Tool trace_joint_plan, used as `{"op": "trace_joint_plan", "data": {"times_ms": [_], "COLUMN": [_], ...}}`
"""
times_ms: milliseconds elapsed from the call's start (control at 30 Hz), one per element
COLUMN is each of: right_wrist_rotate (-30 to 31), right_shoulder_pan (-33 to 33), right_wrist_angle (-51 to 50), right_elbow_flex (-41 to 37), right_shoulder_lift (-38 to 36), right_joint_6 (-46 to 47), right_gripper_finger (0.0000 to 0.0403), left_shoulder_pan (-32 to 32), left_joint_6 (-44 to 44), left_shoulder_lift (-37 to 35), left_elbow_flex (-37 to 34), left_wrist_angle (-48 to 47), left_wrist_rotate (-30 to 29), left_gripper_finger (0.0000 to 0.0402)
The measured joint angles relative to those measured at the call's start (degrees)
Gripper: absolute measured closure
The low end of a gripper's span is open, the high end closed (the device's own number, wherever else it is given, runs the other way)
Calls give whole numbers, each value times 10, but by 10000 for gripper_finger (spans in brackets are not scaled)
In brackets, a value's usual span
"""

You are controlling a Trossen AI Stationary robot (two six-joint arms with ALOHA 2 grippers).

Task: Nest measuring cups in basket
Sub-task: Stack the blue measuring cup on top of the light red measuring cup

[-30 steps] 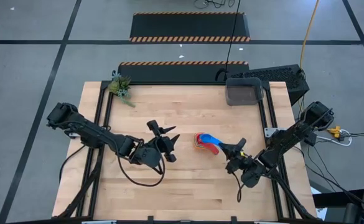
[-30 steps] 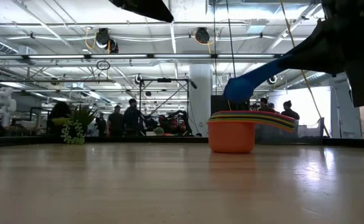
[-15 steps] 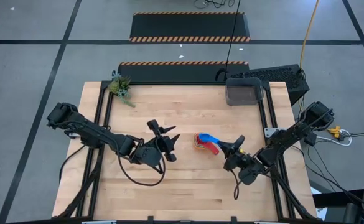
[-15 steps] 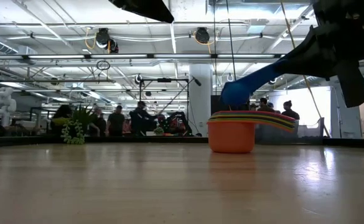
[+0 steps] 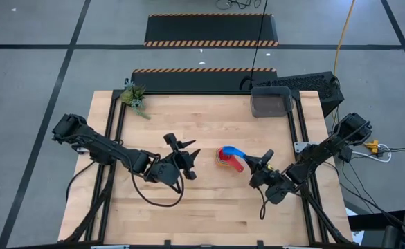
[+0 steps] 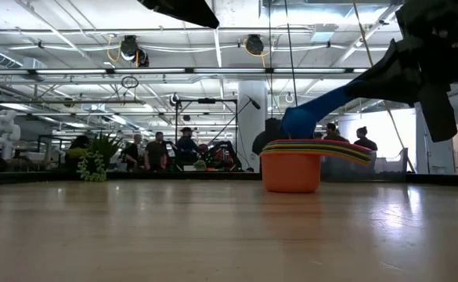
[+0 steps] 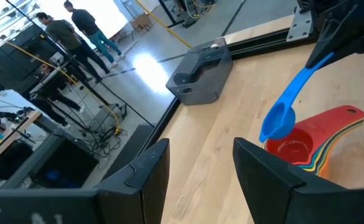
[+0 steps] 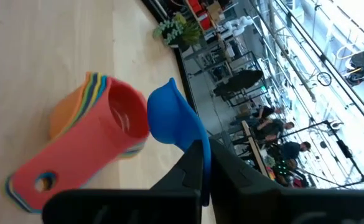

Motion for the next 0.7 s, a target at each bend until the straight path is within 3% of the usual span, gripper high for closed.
{"op": "trace_joint_plan", "data": {"times_ms": [500,700], "right_wrist_rotate": [-47,-60], "right_shoulder_pan": [-8,-8], "right_wrist_angle": [24,24], "right_elbow_flex": [-13,-13], "right_shoulder_lift": [0,0], "right_joint_6": [-14,-17], "right_gripper_finger": [402,376], "left_shoulder_pan": [1,6], "left_joint_6": [4,2], "left_shoulder_lift": [0,0], "left_elbow_flex": [0,0], "left_wrist_angle": [0,0], "left_wrist_rotate": [0,0], "left_gripper_finger": [222,222]}}
